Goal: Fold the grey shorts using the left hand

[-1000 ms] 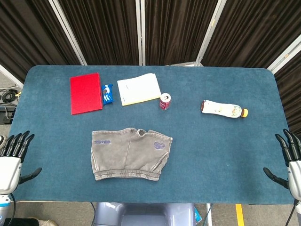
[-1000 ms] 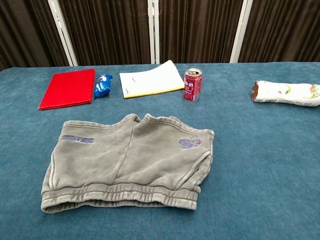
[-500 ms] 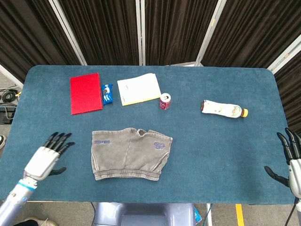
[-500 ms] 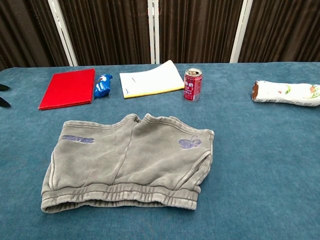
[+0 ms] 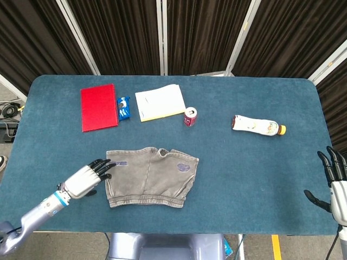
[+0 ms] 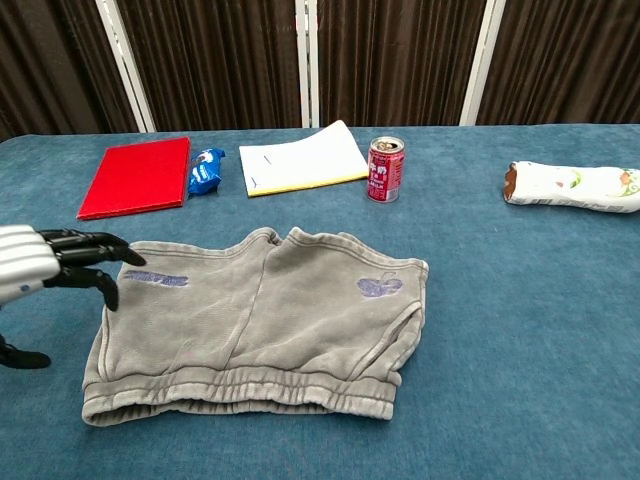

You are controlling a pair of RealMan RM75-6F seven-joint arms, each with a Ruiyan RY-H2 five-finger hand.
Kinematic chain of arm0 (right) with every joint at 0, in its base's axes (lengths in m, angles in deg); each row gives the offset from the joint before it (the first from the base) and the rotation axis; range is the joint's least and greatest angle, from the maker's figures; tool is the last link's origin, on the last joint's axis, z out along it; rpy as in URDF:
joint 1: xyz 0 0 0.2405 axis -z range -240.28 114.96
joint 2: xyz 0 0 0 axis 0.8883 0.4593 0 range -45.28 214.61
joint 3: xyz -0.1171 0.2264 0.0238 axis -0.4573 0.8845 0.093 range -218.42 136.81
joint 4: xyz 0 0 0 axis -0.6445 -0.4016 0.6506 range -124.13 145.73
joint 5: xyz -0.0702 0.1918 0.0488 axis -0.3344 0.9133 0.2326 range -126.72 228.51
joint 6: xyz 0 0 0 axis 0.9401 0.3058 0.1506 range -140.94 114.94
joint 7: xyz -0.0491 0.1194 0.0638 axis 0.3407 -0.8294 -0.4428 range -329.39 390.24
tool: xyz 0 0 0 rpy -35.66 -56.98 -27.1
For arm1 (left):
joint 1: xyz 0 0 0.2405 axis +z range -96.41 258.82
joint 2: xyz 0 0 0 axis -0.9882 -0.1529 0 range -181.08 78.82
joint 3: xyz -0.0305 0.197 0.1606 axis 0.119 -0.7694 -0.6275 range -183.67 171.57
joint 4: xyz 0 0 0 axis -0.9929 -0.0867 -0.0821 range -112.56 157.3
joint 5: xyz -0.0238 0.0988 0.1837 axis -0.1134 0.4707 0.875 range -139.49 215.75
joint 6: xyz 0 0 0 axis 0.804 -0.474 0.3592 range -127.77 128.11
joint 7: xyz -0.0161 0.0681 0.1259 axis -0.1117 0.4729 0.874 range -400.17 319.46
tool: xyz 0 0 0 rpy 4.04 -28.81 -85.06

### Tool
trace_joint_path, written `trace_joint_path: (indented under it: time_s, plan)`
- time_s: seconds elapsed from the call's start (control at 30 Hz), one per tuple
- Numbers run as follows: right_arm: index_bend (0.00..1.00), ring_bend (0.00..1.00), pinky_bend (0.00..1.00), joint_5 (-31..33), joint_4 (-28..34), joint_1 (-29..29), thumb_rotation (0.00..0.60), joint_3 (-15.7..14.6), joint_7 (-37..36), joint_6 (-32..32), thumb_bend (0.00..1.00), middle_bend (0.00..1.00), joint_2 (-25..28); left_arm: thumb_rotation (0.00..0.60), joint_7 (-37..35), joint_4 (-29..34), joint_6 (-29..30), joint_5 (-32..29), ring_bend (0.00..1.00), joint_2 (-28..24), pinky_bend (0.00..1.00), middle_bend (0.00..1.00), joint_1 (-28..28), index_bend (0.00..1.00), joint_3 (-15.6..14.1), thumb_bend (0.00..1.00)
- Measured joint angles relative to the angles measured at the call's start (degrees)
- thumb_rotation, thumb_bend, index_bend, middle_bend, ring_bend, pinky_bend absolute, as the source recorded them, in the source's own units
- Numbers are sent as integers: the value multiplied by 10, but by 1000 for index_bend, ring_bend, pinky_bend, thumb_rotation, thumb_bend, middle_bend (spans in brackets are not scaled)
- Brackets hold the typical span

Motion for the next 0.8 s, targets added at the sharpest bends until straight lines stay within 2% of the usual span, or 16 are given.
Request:
trace_joint_path:
  time_s: [0.23,0.37,0.57,0.73,0.8]
  plan:
    - [85,0,0,2,0,-1,600,0,2,-2,0,0,-1,600,-6,-46,10,7,85,43,199,84,-26,376,-16,84]
    - [85,0,0,3,0,-1,600,0,1,-2,0,0,-1,600,-6,-55,9,4,136,53,247,130,-34,413,-21,122]
    - [86,0,0,4,0,-1,600,1,-3,-1,0,0,1,600,-5,-71,7,4,194,67,308,181,-45,441,-32,264]
    - [86,0,0,4,0,0,600,1,-7,1,0,0,3,600,-6,-80,11,1,238,73,357,230,-48,499,-38,480]
    - [86,0,0,3,0,0,600,1,-8,1,0,0,4,600,-8,-85,19,1,248,75,366,243,-49,518,-40,514]
